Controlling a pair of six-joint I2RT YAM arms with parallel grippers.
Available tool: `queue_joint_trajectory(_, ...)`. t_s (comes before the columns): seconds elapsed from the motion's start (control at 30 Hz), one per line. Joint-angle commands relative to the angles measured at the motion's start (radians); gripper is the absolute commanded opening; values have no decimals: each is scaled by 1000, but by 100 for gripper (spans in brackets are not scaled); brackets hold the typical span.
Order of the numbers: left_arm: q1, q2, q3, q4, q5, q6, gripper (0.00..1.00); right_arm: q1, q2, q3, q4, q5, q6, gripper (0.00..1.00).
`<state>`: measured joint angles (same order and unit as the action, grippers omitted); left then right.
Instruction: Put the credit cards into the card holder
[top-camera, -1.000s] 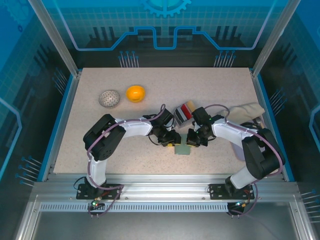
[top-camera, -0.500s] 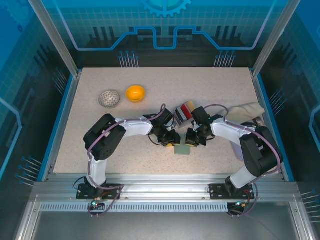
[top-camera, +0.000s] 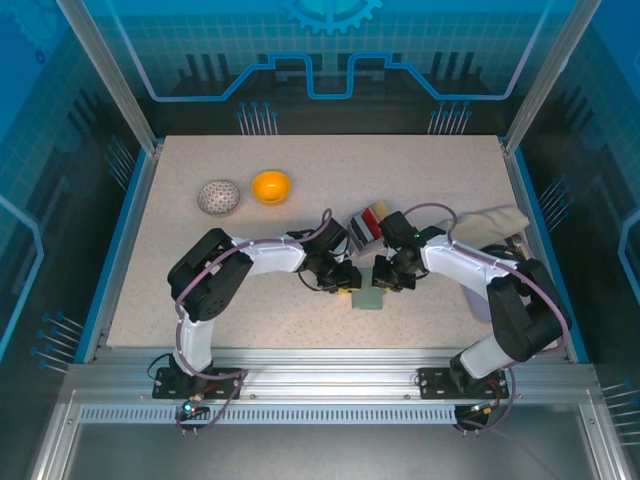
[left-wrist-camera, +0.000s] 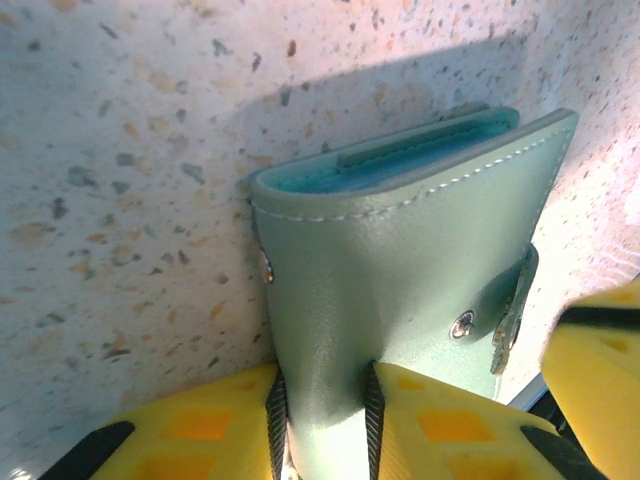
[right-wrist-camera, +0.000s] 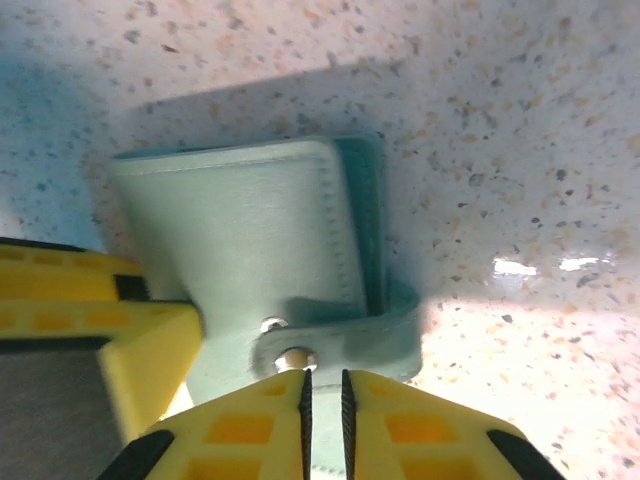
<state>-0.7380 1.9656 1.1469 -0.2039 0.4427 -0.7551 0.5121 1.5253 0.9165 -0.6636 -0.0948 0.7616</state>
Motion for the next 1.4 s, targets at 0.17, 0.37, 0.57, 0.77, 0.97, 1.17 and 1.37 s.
queue_joint_trajectory(0.17,-12,-113,-137,143,-50,-108,41,116,41,148,-215,231,-4,29)
queue_joint_trajectory(0.37,33,-230,-239,121,-158,-154,39,171,134,231,-263,278,-3,32)
queue_joint_trajectory(0.57,88,-291,-328,149,-183,-187,38,209,226,289,-303,310,-2,32)
queue_joint_trajectory(0.77,93,-288,-325,149,-175,-179,38,228,263,310,-324,351,8,27)
queue_joint_trajectory(0.97,93,-279,-320,150,-165,-177,38,228,259,317,-333,363,7,16)
queue_joint_trajectory(1.17,93,-277,-317,147,-159,-168,38,230,251,321,-337,371,8,6)
queue_joint_trajectory(1.37,92,-268,-298,144,-141,-148,38,224,215,315,-316,340,-4,0)
